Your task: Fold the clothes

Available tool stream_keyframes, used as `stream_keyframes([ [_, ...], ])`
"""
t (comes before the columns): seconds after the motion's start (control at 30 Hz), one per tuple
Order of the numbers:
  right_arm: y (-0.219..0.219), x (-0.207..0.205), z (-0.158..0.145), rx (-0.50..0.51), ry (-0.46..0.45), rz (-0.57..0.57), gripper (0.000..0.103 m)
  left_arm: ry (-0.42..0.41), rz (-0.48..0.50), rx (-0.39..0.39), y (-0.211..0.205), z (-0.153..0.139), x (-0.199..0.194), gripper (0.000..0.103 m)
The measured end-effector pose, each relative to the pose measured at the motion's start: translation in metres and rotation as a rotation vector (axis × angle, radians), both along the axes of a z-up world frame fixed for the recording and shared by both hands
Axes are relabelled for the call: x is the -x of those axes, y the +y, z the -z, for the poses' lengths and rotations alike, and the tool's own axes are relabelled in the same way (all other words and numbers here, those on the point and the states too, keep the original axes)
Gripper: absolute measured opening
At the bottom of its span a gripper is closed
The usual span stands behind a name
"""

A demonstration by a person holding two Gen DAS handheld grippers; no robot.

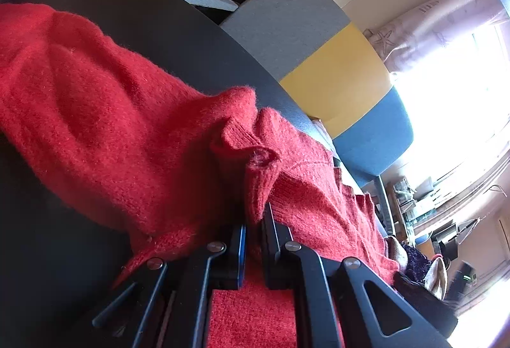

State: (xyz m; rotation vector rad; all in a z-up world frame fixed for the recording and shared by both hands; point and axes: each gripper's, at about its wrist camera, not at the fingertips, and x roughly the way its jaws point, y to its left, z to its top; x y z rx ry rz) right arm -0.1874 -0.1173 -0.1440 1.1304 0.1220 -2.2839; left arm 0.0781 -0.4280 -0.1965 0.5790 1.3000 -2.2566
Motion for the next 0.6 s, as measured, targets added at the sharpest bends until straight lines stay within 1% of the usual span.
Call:
stream_keyframes([
  [0.07,-0.010,0.014,0.019,-0.046,0.004,0.018,0.040,-0.006,0.001,0.004,0.000,-0.001,0.002,0.009],
  [0.1,-0.014,0.018,0.025,-0.061,0.018,0.016,0.044,-0.015,0.004,0.011,0.000,-0.002,0.004,0.009],
  [0.17,-0.021,0.022,0.027,-0.070,0.071,-0.008,0.050,-0.027,0.008,0.021,-0.002,-0.004,0.007,0.009],
  [0.23,-0.026,0.028,0.028,-0.079,0.092,-0.026,0.052,-0.033,0.004,0.023,-0.006,-0.004,0.011,0.009],
  [0.4,-0.037,0.043,0.029,-0.094,0.115,-0.055,0.055,-0.038,-0.007,0.013,-0.012,-0.008,0.016,0.009],
  [0.47,-0.037,0.043,0.028,-0.092,0.122,-0.057,0.055,-0.054,-0.010,0.017,-0.013,-0.013,0.014,0.013],
  [0.5,-0.035,0.044,0.028,-0.084,0.118,-0.057,0.055,-0.066,-0.013,0.038,-0.012,-0.021,0.013,0.015],
  [0.53,-0.034,0.044,0.029,-0.074,0.112,-0.057,0.055,-0.079,-0.015,0.060,-0.011,-0.029,0.012,0.020],
  [0.6,-0.034,0.044,0.029,-0.068,0.108,-0.058,0.056,-0.105,-0.020,0.103,-0.008,-0.046,0.010,0.021],
])
